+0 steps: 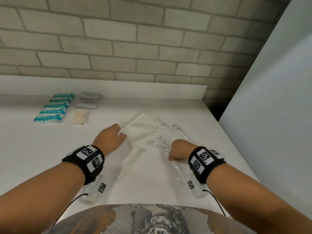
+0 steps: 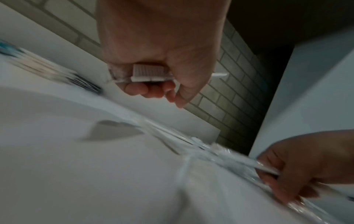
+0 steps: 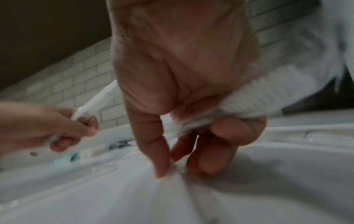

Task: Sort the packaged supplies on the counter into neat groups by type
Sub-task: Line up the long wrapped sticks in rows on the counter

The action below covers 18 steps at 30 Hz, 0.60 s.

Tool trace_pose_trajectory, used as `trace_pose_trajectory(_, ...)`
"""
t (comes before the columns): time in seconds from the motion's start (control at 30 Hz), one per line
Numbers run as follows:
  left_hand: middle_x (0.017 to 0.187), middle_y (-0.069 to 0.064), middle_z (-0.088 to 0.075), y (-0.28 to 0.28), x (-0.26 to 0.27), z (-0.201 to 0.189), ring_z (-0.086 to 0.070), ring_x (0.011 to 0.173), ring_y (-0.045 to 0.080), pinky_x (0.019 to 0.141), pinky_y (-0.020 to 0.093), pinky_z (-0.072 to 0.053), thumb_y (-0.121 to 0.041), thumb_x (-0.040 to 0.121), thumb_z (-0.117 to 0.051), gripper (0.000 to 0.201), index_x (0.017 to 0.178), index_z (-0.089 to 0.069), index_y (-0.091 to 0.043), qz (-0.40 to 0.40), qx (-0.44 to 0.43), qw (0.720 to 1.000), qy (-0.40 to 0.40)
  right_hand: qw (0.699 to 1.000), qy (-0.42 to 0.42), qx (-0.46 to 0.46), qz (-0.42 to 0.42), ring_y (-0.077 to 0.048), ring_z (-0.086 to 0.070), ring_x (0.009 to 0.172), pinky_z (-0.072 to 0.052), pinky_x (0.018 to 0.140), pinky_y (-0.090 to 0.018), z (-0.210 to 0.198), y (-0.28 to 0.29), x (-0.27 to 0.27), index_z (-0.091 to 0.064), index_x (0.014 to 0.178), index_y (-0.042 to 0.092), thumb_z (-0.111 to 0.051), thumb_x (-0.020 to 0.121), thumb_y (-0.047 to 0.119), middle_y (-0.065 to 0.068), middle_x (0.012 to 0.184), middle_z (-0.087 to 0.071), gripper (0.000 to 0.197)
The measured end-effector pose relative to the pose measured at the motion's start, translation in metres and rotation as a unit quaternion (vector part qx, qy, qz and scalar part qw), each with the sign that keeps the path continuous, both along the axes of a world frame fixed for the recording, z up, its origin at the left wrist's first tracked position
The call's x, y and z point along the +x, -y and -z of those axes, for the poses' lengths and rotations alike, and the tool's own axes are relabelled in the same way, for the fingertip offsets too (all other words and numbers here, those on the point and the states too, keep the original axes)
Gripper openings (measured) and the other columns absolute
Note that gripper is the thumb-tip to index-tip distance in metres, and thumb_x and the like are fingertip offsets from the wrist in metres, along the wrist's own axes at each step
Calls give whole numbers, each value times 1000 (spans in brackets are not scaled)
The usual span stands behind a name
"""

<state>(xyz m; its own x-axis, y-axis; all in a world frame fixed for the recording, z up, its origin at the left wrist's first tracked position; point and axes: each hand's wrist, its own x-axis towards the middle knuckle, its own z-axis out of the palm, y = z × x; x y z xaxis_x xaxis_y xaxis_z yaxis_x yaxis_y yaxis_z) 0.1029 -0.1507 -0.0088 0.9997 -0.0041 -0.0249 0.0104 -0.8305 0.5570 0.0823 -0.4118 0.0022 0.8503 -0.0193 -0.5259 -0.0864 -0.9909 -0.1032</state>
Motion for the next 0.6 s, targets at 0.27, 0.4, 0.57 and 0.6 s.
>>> trace_pose_trajectory(0.27, 79, 7, -51, 96, 47, 4, -58, 74, 30, 58, 29, -37, -28, 95, -50, 23, 80, -56, -11, 128, 22, 991, 42, 971, 90, 198, 101, -16, -56, 97, -43, 72, -24, -14, 45, -11, -44, 133, 13, -65, 82, 47, -1, 114, -58, 65)
trace_pose_trajectory(0.4, 113, 12, -54, 137, 71, 2, -60, 95, 30, 81, 34, -48, -13, 94, -45, 26, 112, -63, -9, 197, 47, 979, 17, 994, 47, 89, -30, -19, -52, 91, -43, 70, -32, 4, 36, -28, -44, 125, 14, -60, 73, 71, -1, 113, -56, 79)
trace_pose_trajectory(0.57, 141, 5, -44, 165, 97, -4, -48, 126, 25, 104, 32, -39, -9, 91, -50, 48, 138, -48, -18, 304, 158, 939, -39, 993, 27, 8, -111, -25, -61, 91, -44, 62, -29, -1, 41, -17, -57, 111, 8, -54, 86, 16, -7, 106, -61, 27)
trace_pose_trajectory(0.6, 139, 6, -45, 167, 101, -4, -48, 125, 25, 104, 34, -40, -12, 91, -53, 49, 139, -47, -19, 315, 201, 926, -50, 991, 29, 0, -128, -25, -59, 90, -44, 65, -30, -4, 46, -15, -56, 112, 8, -49, 87, 11, -8, 109, -61, 26)
